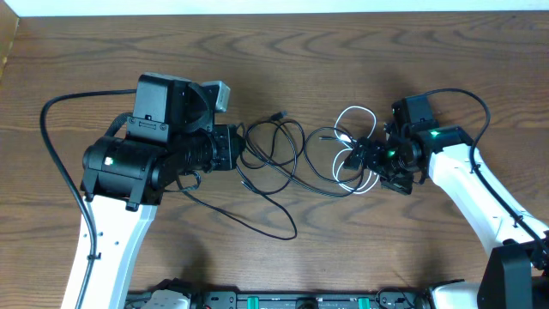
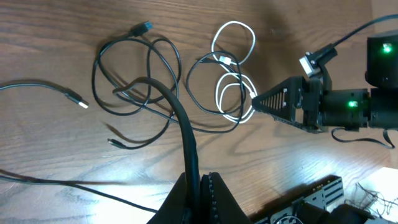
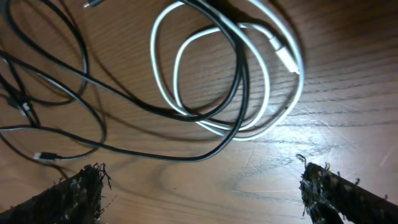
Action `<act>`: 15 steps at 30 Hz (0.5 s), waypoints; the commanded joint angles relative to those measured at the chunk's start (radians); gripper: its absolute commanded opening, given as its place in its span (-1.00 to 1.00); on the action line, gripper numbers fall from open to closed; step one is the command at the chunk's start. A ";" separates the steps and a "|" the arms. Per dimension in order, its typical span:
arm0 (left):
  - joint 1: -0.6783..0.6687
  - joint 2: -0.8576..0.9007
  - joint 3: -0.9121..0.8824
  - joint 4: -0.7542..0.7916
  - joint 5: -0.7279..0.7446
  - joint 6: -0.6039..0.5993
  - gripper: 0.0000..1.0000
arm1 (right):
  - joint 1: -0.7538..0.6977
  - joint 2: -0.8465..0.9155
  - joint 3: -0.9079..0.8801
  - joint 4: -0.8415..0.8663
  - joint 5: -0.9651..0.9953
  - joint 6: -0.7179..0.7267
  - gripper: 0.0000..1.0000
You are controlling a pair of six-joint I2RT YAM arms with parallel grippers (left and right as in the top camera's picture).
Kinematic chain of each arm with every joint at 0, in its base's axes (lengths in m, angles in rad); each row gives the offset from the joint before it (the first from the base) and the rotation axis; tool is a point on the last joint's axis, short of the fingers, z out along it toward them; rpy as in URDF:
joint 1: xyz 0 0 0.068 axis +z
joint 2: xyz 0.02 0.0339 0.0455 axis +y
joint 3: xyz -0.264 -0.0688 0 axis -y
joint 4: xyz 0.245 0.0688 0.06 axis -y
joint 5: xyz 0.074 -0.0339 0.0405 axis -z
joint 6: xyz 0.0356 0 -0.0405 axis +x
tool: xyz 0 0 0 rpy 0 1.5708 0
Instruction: Untangle cables
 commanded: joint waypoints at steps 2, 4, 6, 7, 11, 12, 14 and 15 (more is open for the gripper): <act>-0.003 -0.002 0.008 0.001 -0.027 -0.019 -0.85 | 0.005 0.000 -0.012 -0.021 0.090 -0.030 0.98; -0.003 -0.002 0.008 0.001 -0.027 -0.019 -0.85 | 0.005 0.000 -0.019 -0.022 0.096 -0.030 0.98; -0.003 -0.002 0.008 0.001 -0.027 -0.019 -0.84 | 0.005 0.000 -0.026 -0.021 0.097 -0.030 0.98; -0.003 -0.002 0.008 0.001 -0.027 -0.019 -0.85 | 0.005 0.000 -0.027 -0.021 0.101 -0.030 0.99; -0.003 -0.002 0.008 0.001 -0.027 -0.019 -0.85 | 0.005 0.000 -0.027 -0.021 0.107 -0.030 0.98; -0.003 -0.002 0.008 0.001 -0.027 -0.019 -0.85 | 0.005 0.000 -0.027 -0.021 0.107 -0.030 0.99; -0.003 -0.002 0.008 0.001 -0.027 -0.019 -0.85 | 0.005 0.000 -0.027 -0.021 0.107 -0.030 0.99; -0.003 -0.002 0.008 0.001 -0.027 -0.019 -0.85 | 0.005 0.000 -0.027 -0.021 0.107 -0.030 0.98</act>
